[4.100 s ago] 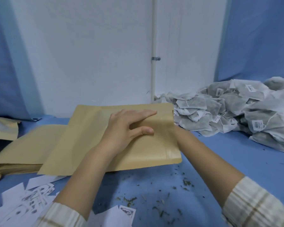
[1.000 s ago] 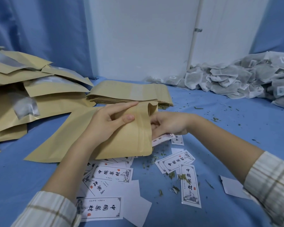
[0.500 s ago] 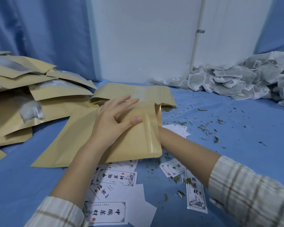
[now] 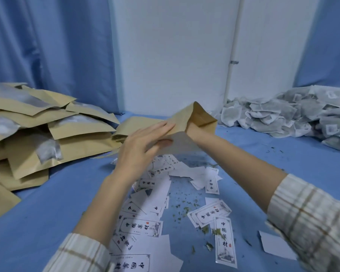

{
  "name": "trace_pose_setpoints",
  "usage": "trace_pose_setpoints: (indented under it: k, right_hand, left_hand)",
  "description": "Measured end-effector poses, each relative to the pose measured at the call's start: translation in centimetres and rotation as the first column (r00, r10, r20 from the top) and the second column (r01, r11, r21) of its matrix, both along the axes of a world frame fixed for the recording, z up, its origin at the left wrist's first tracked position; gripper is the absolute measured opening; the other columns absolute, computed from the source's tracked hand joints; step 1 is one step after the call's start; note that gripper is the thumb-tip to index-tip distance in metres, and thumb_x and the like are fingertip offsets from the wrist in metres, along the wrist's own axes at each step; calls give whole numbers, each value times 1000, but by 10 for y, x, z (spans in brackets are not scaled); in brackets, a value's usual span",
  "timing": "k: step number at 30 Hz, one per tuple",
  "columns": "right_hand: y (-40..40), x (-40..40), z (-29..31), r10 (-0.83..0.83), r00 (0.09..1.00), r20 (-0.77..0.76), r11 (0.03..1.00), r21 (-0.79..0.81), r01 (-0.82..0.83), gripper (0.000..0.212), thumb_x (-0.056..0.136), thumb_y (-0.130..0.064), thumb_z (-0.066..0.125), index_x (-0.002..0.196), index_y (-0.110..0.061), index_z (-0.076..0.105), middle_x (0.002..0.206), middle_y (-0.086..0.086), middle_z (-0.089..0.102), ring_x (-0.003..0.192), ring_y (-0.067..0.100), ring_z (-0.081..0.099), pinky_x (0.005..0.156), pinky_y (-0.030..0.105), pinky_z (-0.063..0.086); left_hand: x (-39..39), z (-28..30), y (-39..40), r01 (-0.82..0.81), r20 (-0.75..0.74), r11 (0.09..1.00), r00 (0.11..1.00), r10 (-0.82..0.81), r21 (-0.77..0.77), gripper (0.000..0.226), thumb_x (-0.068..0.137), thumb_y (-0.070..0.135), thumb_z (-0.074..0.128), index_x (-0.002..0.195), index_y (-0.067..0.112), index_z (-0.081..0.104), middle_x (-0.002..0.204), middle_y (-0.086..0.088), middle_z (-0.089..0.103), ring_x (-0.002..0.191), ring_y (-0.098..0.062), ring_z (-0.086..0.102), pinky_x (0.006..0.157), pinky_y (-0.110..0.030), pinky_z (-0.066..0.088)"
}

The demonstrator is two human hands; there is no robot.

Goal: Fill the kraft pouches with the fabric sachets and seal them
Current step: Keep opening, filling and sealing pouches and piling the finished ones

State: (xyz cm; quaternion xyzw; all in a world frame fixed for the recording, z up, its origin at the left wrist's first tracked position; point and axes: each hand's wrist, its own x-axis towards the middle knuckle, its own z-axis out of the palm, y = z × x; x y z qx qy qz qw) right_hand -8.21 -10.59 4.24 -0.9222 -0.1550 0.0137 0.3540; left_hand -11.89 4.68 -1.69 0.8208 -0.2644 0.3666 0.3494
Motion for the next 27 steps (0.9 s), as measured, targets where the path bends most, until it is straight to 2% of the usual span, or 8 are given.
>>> trace_pose_setpoints:
  k: [3, 5, 9, 12, 14, 17, 22, 27]
  right_hand:
    - [-7, -4, 31, 69, 971, 230, 998, -17, -67, 33, 94, -25, 49, 65, -10, 51, 66, 8, 53, 62, 12, 44, 63, 23, 36]
    - [-18, -3, 51, 96, 915, 392, 995, -13, -99, 47, 95, -35, 46, 52, -14, 46, 48, -5, 44, 49, 5, 39, 56, 20, 30]
    - [-40, -11, 83, 125, 861, 493, 976, 93, -195, 54, 92, -54, 40, 53, -27, 65, 53, -24, 61, 60, -9, 58, 61, 3, 37]
    - [-51, -6, 99, 156, 806, 570, 971, 61, -231, 78, 79, -72, 44, 59, 2, 60, 53, -1, 53, 53, 12, 46, 54, 22, 32]
    - [-56, -5, 107, 184, 769, 612, 966, 31, -256, 70, 74, -70, 52, 68, -1, 64, 61, 16, 50, 56, 11, 37, 52, 22, 25]
    - [-61, 0, 117, 161, 745, 648, 963, 61, -261, 42, 81, -51, 61, 67, -12, 68, 50, -3, 49, 52, 3, 36, 49, 13, 24]
    - [-60, 9, 126, -8, 612, 791, 993, 80, -91, 30, 88, -38, 59, 73, -14, 70, 56, -16, 57, 57, 2, 48, 55, 14, 32]
    - [-58, 10, 131, -34, 552, 833, 984, 126, -130, 28, 87, -36, 63, 71, -13, 70, 59, -7, 57, 56, -1, 48, 54, 10, 32]
  left_hand:
    - [-4, 29, 5, 44, -94, 979, 993, -64, -197, 44, 85, 11, 67, 107, 48, 62, 99, 39, 62, 95, 23, 51, 82, -1, 36]
    - [1, 47, 13, -35, -212, 953, 977, -31, -302, 35, 85, 28, 68, 82, 62, 63, 78, 39, 62, 77, 23, 52, 69, -2, 38]
    - [9, 78, 16, -7, -244, 857, 960, -138, -516, 11, 77, 46, 63, 71, 40, 70, 68, 28, 66, 63, 14, 58, 57, -6, 43]
    - [14, 97, 13, 11, -198, 817, 968, -152, -577, 13, 87, 30, 64, 75, 30, 67, 66, 25, 67, 60, 12, 59, 53, -5, 42]
    - [16, 106, 13, 32, -211, 793, 957, -200, -608, 11, 86, 27, 66, 76, 27, 70, 71, 20, 71, 64, 7, 64, 54, -8, 45]
    - [16, 117, 15, 101, -254, 777, 912, -323, -622, 12, 79, 34, 69, 80, 23, 74, 84, 8, 74, 75, -5, 70, 60, -15, 51]
    - [16, 137, -2, 114, -373, 780, 830, -415, -615, 48, 70, 61, 68, 95, 21, 74, 98, 5, 74, 92, -10, 69, 74, -23, 53]
    - [22, 141, -26, -21, -389, 710, 848, -360, -704, 20, 86, 41, 65, 86, 21, 68, 76, 10, 73, 66, -4, 69, 49, -15, 49]
